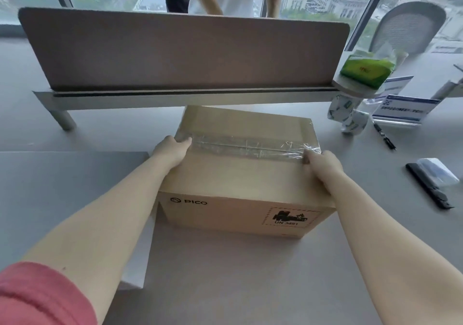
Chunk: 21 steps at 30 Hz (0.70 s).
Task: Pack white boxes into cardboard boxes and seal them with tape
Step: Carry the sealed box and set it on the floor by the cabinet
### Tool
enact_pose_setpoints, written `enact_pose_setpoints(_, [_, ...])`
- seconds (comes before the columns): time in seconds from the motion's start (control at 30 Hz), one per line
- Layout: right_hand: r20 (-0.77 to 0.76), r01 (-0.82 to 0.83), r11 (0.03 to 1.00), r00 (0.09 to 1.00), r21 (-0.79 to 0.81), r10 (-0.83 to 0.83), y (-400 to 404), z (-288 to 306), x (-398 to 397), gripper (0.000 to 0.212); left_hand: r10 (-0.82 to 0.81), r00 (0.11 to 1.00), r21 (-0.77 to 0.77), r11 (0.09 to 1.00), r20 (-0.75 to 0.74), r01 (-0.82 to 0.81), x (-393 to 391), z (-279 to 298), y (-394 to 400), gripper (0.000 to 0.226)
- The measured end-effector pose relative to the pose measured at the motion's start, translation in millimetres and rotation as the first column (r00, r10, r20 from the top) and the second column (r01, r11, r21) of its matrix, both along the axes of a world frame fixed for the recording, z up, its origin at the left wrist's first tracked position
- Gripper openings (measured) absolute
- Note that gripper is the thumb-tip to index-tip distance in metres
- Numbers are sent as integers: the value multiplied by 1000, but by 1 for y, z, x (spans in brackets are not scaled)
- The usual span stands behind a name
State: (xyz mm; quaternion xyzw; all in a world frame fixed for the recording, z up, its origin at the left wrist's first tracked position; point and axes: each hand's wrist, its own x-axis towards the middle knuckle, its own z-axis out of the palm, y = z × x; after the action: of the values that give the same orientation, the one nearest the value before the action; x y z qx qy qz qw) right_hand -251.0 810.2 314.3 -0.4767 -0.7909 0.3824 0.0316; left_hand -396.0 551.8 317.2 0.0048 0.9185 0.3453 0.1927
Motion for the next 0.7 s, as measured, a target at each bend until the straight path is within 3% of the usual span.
enact_pose_setpoints(0.1, [-8, 7, 1000, 1000, -25, -8, 6, -3, -2, 52, 26, 993, 134, 990, 111, -41, -8, -6, -1, 71])
enact_pose_setpoints(0.33, [0, 15, 1000, 1000, -4, -15, 7, -10, -4, 54, 36, 966, 245, 964, 255, -100, -20, -15, -5, 79])
enact_pose_setpoints(0.47, [-2, 37, 999, 999, 36, -37, 5, -10, -4, 53, 18, 972, 276, 957, 235, -84, -24, -22, -6, 77])
enact_pose_setpoints(0.6, [-38, 47, 999, 998, 27, -46, 3, -11, 10, 30, 2, 983, 285, 957, 185, -56, -20, -20, 0, 69])
enact_pose_setpoints(0.7, [-59, 85, 996, 995, 35, -83, 5, -8, 34, 30, -35, 988, 297, 955, 154, -13, -9, -14, 11, 61])
